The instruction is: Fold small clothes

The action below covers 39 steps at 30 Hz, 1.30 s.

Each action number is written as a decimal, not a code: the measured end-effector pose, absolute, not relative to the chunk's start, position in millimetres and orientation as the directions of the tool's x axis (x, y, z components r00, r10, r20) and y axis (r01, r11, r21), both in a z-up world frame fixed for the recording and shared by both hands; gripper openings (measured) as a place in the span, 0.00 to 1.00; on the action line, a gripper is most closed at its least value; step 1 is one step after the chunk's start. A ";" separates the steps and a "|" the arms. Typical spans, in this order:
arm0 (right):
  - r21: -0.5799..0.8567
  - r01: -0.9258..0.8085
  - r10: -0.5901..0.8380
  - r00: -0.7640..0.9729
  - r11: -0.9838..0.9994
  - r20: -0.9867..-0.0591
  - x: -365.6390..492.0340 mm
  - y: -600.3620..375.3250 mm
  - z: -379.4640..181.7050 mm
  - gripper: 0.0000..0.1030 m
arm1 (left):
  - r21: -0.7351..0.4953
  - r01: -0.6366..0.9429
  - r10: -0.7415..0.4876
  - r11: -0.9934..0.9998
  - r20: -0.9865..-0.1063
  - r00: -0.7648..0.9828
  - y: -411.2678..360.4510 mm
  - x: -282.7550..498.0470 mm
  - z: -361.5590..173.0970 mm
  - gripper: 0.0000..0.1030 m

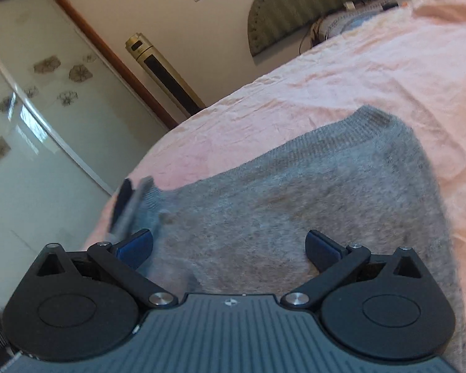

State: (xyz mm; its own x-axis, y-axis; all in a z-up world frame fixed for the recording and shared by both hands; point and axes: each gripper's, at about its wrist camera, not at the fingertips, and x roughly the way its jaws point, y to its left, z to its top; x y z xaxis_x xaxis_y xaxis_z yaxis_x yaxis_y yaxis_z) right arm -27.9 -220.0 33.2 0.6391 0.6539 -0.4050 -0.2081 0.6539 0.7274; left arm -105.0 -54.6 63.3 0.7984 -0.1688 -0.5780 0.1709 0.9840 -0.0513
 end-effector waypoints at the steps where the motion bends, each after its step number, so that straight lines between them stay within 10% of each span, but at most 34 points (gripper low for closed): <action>1: 0.774 -0.203 0.695 0.612 0.600 -0.378 -22.4 -222.7 34.9 1.00 | -0.037 0.190 -0.175 0.981 -0.591 0.788 -60.6 -106.5 56.5 0.06; 20: 0.833 -0.161 0.844 0.201 0.529 -0.498 84.7 -126.2 30.6 1.00 | -0.108 0.225 -0.247 0.968 -0.544 0.802 -42.1 -127.0 71.5 0.06; 23: 0.791 -0.197 0.812 0.221 0.579 -0.540 91.3 -116.8 31.1 0.76 | -0.117 0.214 -0.242 0.970 -0.566 0.788 -41.9 -123.5 67.3 0.06; 25: 0.732 -0.225 0.766 0.220 0.643 -0.604 95.1 -110.7 26.3 0.25 | -0.112 0.207 -0.234 0.972 -0.576 0.784 -42.7 -121.4 65.9 0.06; 39: 0.610 -0.315 0.681 0.445 0.727 -0.582 68.0 -279.6 71.7 0.14 | -0.169 0.548 -0.529 0.819 -0.591 0.609 -156.1 -95.1 54.4 0.05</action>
State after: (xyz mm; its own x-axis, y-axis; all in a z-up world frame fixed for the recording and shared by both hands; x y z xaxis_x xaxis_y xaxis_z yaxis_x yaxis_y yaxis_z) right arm 68.0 -279.6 71.7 0.4454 0.6807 -0.5816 -0.3146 0.7272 0.6101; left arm -95.1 -156.1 54.4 0.6091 -0.5290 -0.5908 0.5476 0.8195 -0.1692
